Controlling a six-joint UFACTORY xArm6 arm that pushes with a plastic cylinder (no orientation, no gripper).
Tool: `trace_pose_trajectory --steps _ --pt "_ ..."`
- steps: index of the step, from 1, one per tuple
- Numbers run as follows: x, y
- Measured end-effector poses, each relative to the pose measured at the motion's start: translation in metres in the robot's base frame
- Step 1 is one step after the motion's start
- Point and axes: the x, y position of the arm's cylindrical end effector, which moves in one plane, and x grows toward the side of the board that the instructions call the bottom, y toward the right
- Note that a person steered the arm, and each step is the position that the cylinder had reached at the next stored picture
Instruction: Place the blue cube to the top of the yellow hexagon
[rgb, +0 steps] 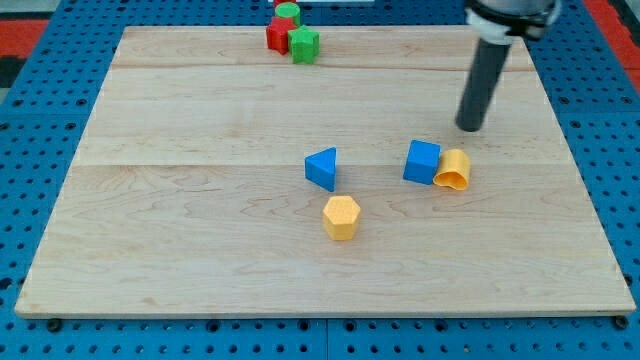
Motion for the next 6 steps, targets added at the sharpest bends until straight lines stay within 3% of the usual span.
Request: trace_pose_trajectory --steps 1,2,4,5,6 --pt "-0.001 0.039" --pt "0.020 0.033" --pt "0.061 -0.127" --pt "0.063 -0.175" --pt "0.062 -0.175"
